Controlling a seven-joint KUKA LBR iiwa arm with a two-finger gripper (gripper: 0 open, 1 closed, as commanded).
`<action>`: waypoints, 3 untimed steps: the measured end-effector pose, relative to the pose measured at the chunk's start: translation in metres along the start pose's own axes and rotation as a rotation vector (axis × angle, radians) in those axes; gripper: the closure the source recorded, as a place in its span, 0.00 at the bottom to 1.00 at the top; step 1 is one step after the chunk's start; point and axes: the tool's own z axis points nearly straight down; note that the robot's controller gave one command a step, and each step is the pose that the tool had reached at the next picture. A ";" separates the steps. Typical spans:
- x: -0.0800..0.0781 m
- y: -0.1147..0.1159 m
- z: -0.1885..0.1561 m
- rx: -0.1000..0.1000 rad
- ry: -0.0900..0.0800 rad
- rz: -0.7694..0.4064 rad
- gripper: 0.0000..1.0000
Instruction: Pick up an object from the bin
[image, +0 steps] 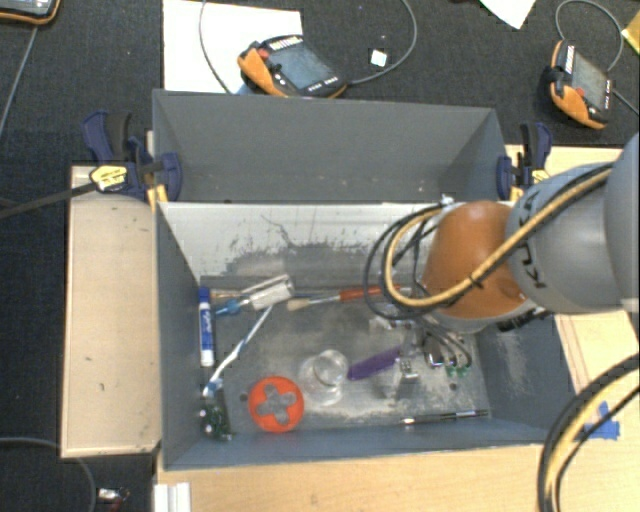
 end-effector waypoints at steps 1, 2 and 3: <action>0.012 0.012 -0.081 0.000 -0.021 0.129 0.00; 0.028 0.014 -0.031 0.000 -0.002 0.078 0.00; 0.024 0.014 -0.001 -0.002 -0.021 0.264 0.00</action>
Offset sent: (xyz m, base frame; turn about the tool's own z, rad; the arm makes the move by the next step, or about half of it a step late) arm -0.0292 0.0120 0.0312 0.0768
